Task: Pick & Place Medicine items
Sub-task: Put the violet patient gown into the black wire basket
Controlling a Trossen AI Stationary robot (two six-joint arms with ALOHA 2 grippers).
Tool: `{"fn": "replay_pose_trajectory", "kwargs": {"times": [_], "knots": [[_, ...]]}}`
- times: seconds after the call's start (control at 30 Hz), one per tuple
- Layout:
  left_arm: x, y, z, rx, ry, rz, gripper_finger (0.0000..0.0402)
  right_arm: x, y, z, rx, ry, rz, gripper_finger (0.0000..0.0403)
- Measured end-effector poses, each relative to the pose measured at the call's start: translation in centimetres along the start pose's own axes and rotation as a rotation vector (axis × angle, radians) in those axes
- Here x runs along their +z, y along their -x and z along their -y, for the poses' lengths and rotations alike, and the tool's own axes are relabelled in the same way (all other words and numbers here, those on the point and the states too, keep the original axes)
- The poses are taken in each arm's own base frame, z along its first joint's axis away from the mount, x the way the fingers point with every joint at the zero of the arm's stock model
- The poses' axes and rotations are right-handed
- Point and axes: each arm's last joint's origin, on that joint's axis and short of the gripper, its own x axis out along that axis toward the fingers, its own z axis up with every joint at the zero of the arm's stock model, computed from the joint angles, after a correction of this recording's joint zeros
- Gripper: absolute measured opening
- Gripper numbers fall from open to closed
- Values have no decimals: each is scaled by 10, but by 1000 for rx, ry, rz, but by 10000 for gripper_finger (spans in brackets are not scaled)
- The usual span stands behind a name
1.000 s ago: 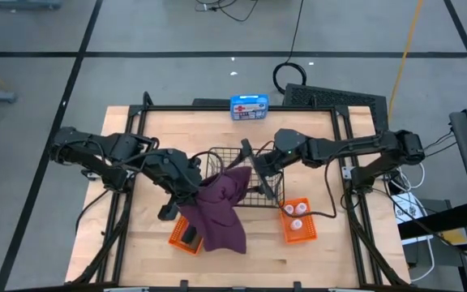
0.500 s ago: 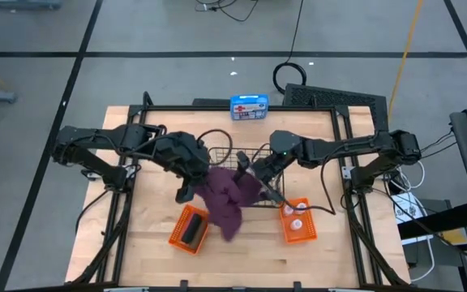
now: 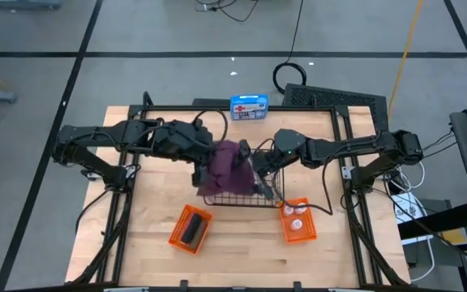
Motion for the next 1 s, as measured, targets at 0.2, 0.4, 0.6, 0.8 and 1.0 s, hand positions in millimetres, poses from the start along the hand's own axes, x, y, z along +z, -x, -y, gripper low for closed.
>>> {"fn": "replay_pose_trajectory", "kwargs": {"times": [0.2, 0.4, 0.6, 0.8, 1.0], "knots": [[5, 2, 0, 231, -15, 77, 24, 4, 3, 5, -195, 49, 0, 336], [10, 9, 9, 408, -34, 169, 24, 9, 4, 3, -455, 210, -35, 336], [14, 15, 12, 614, 42, 254, 24, 16, 2, -2, -594, 298, -5, 336], [27, 17, 21, 638, 24, 366, 24, 25, 4, -3, -761, 279, 53, 336], [32, 18, 14, 683, 45, 402, 24, 34, 6, -6, -797, 274, 149, 336]]}}
